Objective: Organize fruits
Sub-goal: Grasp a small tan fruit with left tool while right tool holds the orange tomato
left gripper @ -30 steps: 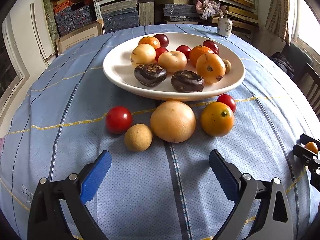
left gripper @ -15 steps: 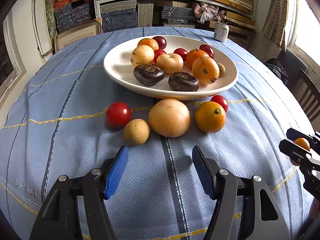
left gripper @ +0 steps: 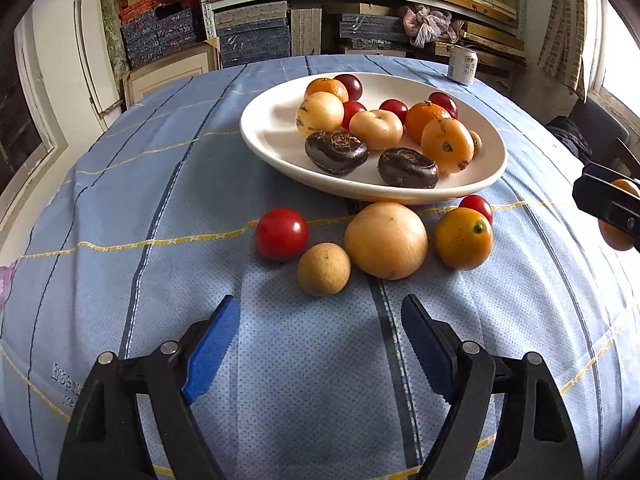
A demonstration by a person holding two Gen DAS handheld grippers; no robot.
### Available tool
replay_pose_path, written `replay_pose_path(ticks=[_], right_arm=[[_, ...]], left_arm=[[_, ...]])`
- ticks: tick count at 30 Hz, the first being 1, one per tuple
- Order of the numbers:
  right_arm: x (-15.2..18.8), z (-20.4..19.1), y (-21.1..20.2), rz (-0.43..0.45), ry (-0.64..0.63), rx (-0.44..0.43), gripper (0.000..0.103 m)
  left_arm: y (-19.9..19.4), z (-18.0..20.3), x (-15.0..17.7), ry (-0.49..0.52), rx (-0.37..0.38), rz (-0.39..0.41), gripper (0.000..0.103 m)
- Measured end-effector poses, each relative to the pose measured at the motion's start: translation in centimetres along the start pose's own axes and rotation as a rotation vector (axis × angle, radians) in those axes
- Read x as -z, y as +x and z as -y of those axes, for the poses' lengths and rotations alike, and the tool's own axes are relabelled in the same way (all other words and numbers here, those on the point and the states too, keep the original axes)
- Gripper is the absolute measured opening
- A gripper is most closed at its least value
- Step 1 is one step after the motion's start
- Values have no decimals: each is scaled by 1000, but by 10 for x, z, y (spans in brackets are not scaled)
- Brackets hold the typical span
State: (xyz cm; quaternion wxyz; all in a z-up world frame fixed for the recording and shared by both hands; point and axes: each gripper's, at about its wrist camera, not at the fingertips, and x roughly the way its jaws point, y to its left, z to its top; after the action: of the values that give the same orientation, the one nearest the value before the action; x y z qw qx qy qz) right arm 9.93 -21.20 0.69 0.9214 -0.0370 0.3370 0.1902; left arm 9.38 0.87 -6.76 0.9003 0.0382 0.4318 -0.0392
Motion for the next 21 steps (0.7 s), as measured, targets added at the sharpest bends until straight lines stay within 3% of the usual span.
replay_pose_path(ticks=[5,8,14,18,21], right_arm=[[-10,-5,-8,34,-15,-25,37],[-13,-11,-12,52,-32,-41,37],[-14,-17,-9,42,-47,-53,37],[-14,-14,-3,26,-39,-46,37],[-15,-12,-2,21,-44,-38,37]], left_arm=[[3,-12,-3,-33,16,-9,65],[5,-15,-6,-37,37,1,62],[10,-14,-14,-26,75,17,29],[9,-7,-13,5,86,18,26],[7,-11,-12,-26,112,9,26]])
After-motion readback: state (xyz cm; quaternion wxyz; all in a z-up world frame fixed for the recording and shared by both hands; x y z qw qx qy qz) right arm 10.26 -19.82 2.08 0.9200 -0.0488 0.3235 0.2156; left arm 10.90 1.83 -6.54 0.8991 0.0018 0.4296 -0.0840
